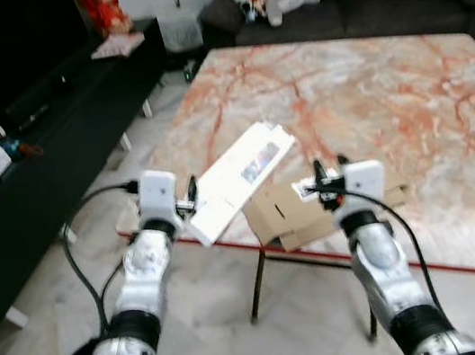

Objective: Picking trash to rubbish bin

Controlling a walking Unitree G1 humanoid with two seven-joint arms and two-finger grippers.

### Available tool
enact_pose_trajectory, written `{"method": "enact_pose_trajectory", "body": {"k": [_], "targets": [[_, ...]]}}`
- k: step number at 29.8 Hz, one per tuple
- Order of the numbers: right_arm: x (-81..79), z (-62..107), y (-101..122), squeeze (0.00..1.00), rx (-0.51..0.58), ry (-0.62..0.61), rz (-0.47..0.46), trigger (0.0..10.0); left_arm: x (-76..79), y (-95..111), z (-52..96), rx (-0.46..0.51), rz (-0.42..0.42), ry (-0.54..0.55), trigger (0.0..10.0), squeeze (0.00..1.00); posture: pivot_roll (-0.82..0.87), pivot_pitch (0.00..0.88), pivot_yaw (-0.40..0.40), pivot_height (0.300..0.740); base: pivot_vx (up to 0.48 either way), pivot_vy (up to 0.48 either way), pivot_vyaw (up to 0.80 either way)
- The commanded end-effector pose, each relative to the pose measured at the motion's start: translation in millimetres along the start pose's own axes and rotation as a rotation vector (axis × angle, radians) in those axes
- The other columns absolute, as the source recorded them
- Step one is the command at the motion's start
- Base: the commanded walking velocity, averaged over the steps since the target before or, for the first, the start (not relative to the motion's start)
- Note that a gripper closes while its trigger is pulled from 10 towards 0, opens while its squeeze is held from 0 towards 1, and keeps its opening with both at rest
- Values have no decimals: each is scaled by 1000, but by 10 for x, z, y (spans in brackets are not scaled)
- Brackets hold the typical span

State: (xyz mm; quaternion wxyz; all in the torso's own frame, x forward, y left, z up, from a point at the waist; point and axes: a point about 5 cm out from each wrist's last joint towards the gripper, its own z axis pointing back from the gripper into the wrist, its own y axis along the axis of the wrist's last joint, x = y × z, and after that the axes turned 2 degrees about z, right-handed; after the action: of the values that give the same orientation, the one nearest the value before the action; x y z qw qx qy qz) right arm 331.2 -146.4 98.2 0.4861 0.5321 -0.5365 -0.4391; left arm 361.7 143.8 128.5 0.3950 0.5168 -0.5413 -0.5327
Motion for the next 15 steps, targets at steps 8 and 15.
{"method": "enact_pose_trajectory", "body": {"k": [8,15], "targets": [[97,-18,19,0,-1,-32,-5,10000,75,10,-16,1,8,-24,10000,0,176,16,21,740,303,0,0],[111,-14,23,0,5,-41,-6,10000,78,6,-15,-1,8,-25,10000,0,175,21,22,740,303,0,-134]]}}
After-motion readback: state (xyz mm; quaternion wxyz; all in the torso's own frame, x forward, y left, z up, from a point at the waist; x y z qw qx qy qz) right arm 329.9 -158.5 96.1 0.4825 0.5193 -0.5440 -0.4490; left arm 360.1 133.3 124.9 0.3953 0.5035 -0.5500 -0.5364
